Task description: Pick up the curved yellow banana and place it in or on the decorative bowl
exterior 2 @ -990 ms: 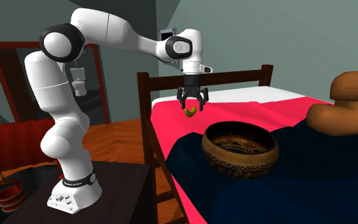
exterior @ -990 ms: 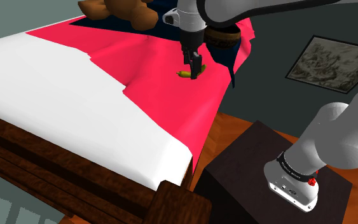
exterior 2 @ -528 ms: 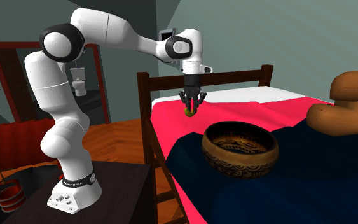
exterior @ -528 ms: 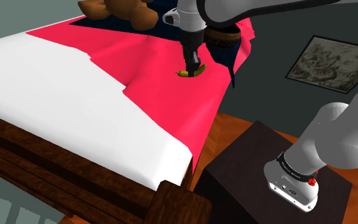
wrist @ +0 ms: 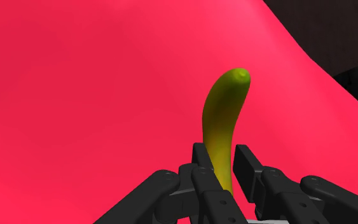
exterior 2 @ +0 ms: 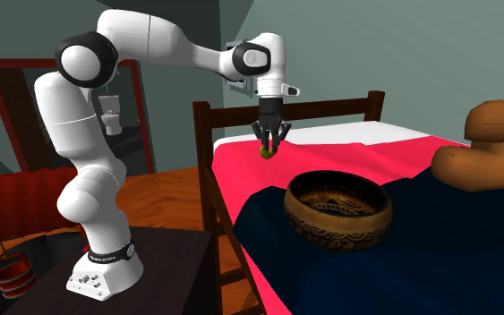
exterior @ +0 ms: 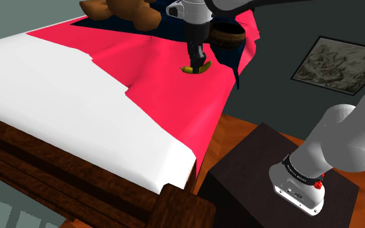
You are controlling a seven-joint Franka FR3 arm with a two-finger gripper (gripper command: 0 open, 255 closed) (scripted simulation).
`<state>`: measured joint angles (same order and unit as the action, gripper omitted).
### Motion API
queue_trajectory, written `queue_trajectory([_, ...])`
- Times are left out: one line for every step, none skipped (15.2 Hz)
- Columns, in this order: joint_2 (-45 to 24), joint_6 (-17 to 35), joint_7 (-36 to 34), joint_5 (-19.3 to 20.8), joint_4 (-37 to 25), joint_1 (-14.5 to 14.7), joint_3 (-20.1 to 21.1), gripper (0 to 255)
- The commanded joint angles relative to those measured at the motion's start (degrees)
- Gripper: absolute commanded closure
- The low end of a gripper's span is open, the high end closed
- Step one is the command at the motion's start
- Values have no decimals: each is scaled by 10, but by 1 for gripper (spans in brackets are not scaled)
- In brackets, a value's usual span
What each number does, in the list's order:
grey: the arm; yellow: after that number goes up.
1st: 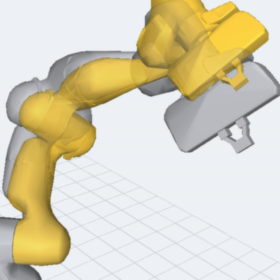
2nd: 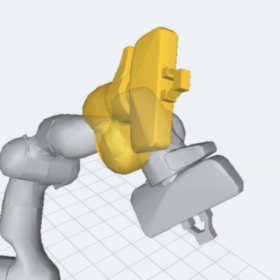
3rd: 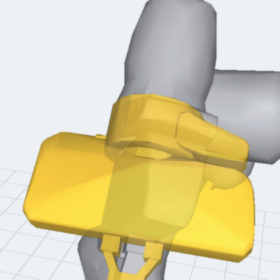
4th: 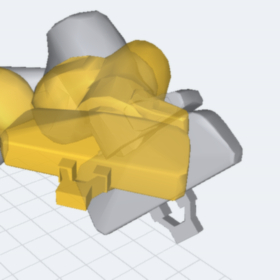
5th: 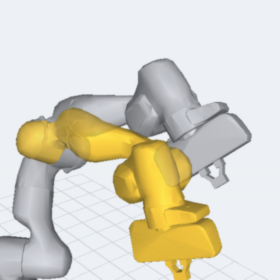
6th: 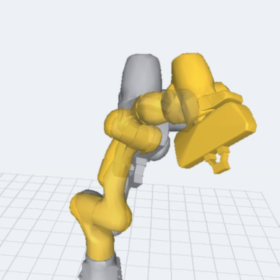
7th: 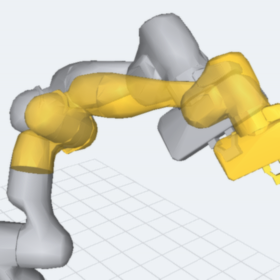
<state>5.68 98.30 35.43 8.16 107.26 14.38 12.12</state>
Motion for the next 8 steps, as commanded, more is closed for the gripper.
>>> queue_trajectory([-1, -15, 2, 0, -16, 0, 0, 255])
queue_trajectory([-1, -23, 3, 0, -24, 0, 0, 255])
queue_trajectory([-2, -31, 4, 0, -33, 0, 0, 255])
queue_trajectory([-3, -38, 5, 0, -41, 0, 0, 255])
queue_trajectory([-3, -46, 6, 0, -50, 0, 0, 255])
queue_trajectory([-4, -54, 7, 0, -58, 0, 1, 255])
queue_trajectory([-5, -62, 8, 0, -67, 0, 1, 255])
queue_trajectory([-7, -70, 9, 0, -76, 0, 1, 255])
